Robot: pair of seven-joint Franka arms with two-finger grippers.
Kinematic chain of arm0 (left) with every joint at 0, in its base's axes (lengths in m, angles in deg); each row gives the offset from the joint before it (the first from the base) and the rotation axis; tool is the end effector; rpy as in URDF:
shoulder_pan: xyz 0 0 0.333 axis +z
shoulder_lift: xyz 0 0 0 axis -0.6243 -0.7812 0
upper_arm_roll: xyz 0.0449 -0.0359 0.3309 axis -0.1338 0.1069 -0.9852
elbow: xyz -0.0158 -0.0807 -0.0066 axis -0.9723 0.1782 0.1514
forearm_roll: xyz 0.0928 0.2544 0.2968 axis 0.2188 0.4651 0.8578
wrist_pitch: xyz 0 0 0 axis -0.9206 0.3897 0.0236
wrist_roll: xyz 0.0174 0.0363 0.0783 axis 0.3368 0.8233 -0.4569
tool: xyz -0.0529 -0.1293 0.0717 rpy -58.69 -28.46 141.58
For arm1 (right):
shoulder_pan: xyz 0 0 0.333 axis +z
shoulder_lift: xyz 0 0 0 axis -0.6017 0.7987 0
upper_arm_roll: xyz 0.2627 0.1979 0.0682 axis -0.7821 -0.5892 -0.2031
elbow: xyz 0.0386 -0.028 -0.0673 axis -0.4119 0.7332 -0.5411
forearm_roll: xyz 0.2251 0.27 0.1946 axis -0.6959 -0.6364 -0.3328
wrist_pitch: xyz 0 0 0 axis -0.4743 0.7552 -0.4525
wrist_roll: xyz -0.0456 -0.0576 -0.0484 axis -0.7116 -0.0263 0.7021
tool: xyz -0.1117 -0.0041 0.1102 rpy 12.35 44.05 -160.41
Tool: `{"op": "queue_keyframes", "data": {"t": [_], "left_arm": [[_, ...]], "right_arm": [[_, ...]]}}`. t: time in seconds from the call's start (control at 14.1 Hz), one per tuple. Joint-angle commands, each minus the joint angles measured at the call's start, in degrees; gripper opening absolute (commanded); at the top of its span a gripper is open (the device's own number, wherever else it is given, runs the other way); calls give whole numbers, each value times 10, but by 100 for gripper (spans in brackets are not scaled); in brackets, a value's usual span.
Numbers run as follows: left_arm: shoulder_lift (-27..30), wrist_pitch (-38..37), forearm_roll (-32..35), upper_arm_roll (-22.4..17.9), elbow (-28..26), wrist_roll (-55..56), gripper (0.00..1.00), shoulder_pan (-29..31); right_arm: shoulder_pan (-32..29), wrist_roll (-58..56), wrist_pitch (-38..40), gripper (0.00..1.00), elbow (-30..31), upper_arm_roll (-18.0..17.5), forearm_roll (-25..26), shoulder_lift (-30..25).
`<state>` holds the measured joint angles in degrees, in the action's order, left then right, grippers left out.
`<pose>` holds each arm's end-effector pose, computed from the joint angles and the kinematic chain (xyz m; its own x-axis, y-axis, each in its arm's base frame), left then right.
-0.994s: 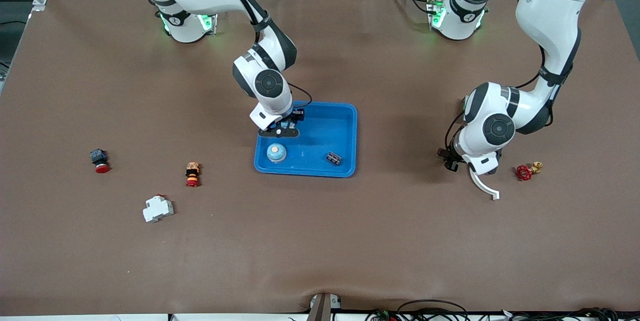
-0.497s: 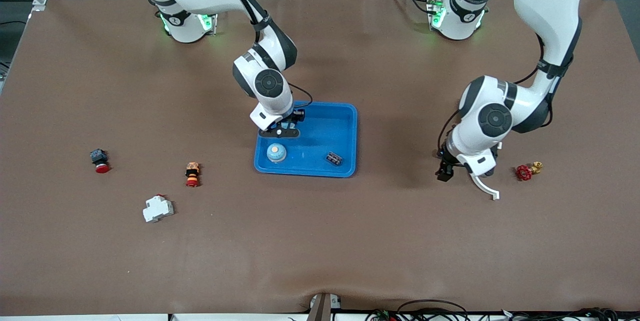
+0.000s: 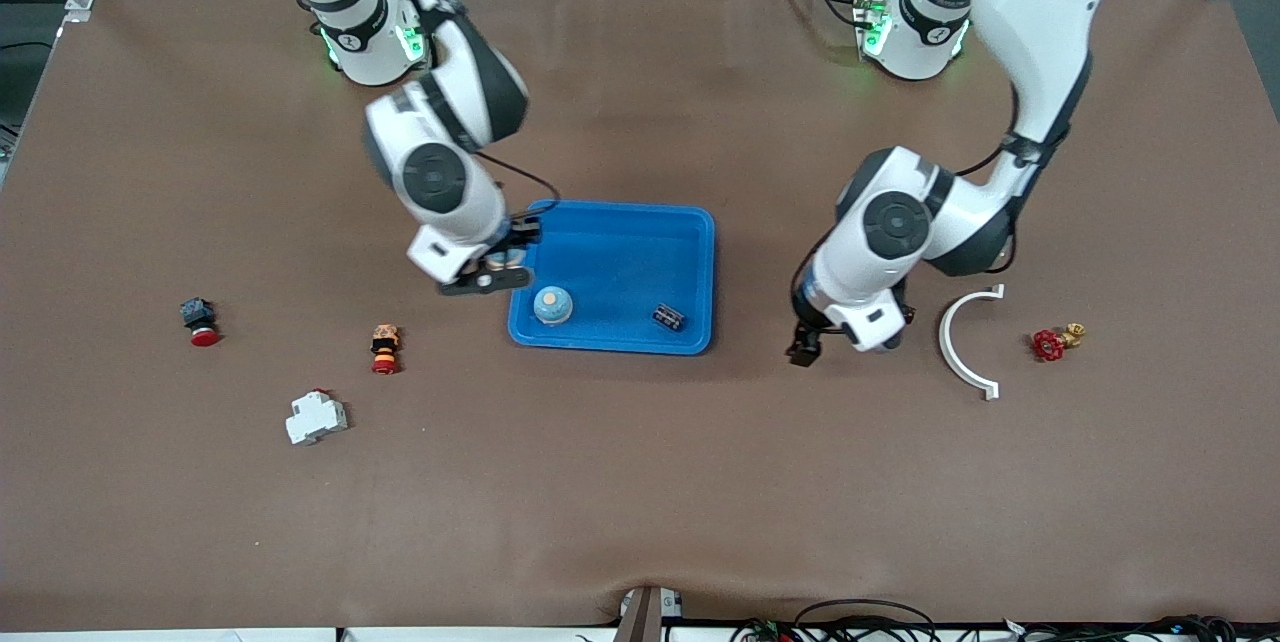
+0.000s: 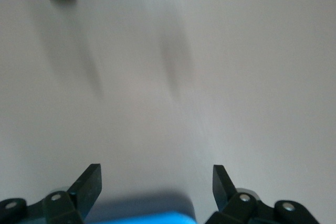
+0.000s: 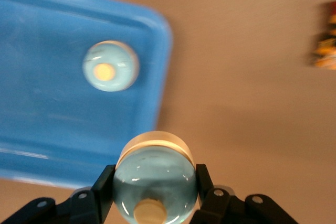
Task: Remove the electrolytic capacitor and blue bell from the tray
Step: 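Carry the bell with the right gripper while the left gripper grabs another capacitor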
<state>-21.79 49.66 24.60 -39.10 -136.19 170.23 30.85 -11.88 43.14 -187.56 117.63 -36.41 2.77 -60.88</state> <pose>0.6042 -0.3298 0.2382 0.2271 0.9684 -0.1029 0.9731 -0.2214 0.0640 0.5274 0.2868 0.2951 0.9610 0.1700 -0.2182 0.1731 -0.9849 -0.0049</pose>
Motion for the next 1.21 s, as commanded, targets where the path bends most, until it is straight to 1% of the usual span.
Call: {"op": "queue_keyframes", "data": {"t": [0.0, 0.07, 0.21, 0.28, 0.36, 0.43, 0.5, 0.71, 0.85, 0.99, 1.07, 1.14], "left_arm": [[-75, -9, 8, -3, 109, 56, 85, -53], [-92, -7, 10, -5, 132, 63, 79, -71], [-106, 1, 10, -17, 147, 64, 79, -107], [-110, 11, 10, -30, 149, 63, 75, -126], [-111, 26, 10, -43, 148, 63, 65, -145], [-117, 37, 10, -49, 148, 61, 59, -158], [-125, 44, 12, -53, 148, 58, 55, -170], [-146, 48, 43, -66, 147, 63, 53, -205], [-157, 48, 45, -69, 148, 63, 51, -214], [-161, 48, 58, -78, 147, 63, 50, -225], [-161, 49, 64, -78, 146, 63, 49, -225], [-162, 48, 65, -78, 146, 62, 44, -225]], "right_arm": [[-85, -131, 85, 19, -57, -9, 20, -10], [-120, -186, 103, 19, -77, -9, 35, -8], [-171, -281, 106, 19, -93, -9, 63, -6], [-197, -323, 101, 19, -97, -10, 74, -4], [-221, -362, 93, 19, -100, -10, 82, 3], [-240, -399, 83, 19, -108, -9, 85, 11], [-259, -434, 77, 19, -117, -9, 87, 27], [-311, -544, 54, 19, -167, -9, 93, 98], [-335, -602, 23, 19, -191, -9, 102, 145], [-354, -642, -34, 19, -195, -9, 119, 184], [-358, -647, -54, 19, -195, -9, 118, 194], [-360, -646, -58, 19, -193, -9, 117, 203]]}}
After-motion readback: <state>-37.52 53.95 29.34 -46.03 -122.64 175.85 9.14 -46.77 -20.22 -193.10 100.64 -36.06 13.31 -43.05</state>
